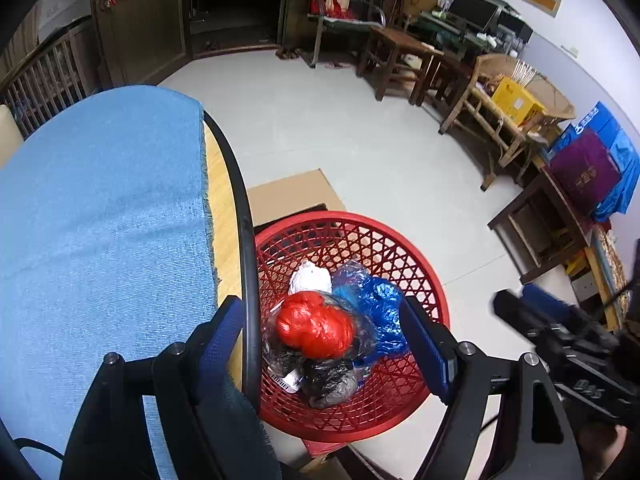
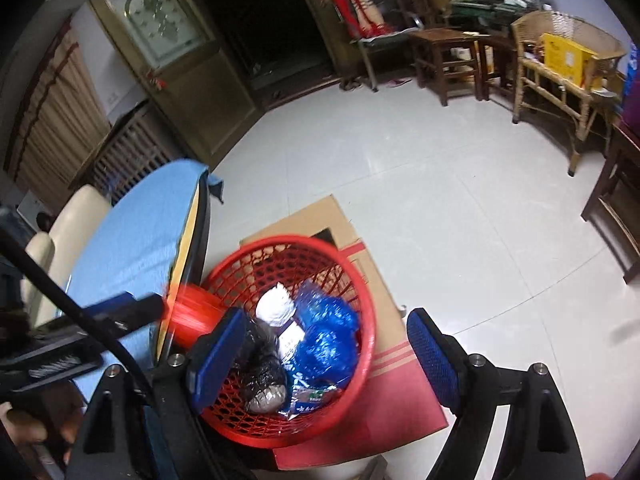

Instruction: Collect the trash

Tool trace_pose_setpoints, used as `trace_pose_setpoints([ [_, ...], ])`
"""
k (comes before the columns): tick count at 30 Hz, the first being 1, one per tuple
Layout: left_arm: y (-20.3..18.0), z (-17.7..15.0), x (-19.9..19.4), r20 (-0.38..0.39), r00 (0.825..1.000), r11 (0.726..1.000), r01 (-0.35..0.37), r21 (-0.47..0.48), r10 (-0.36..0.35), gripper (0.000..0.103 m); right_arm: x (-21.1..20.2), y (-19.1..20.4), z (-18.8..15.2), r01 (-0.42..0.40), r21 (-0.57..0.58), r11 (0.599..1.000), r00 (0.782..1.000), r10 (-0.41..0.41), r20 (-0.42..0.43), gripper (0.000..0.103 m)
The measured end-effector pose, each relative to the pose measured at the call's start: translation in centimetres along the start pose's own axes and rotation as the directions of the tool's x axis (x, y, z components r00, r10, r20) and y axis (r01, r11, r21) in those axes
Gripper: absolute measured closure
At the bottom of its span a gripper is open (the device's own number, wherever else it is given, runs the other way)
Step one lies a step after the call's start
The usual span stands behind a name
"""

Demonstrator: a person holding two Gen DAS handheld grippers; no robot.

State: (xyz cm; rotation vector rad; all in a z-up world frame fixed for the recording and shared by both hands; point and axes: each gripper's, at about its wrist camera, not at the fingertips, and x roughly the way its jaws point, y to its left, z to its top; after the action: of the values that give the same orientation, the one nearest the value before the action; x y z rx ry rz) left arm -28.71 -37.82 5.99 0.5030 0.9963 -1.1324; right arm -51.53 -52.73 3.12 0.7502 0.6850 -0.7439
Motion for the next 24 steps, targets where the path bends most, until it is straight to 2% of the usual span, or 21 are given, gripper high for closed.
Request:
trace_pose_setpoints([
  [7,2.9,-0.3,-2.8,0.064,0.998,0.995,0.017,-0.098,-0.010,0.021,-1.3,1.0,0.5,-0.008,-0.010,1.000,1.000,0.008,0.022,0.018],
  [12,4.9,-1.3,-5.2,0.111,0.991,0.991,-0.059,-0.119,0.072,0.020,-1.5,3.7,0.4,-0.038,-0.061,0.997,0.999,0.039,0.021,0.018],
  [14,5.6,-2.2,-6.3,0.133,0.982,0.986,-0.117,-0.122,0.133,0.020,-1.5,4.8,0.2,-0.044,-0.087,0.995,0.999,0.046,0.021,0.018],
  [17,6.7,-3.5,-7.9,0.157,0.970,0.977,-0.165,-0.132,0.185,0.020,-1.6,6.5,-0.4,-0.042,-0.124,0.991,0.999,0.045,0.020,0.018],
  [22,8.1,-5.1,-9.7,0.183,0.956,0.966,-0.199,-0.164,0.228,0.020,-2.3,8.9,-2.4,-0.021,-0.170,0.985,1.000,0.023,0.013,0.016],
  [24,8.5,-5.8,-10.4,0.192,0.952,0.963,-0.204,-0.177,0.237,0.020,-2.6,9.7,-3.1,-0.012,-0.183,0.983,1.000,0.014,0.012,0.009],
])
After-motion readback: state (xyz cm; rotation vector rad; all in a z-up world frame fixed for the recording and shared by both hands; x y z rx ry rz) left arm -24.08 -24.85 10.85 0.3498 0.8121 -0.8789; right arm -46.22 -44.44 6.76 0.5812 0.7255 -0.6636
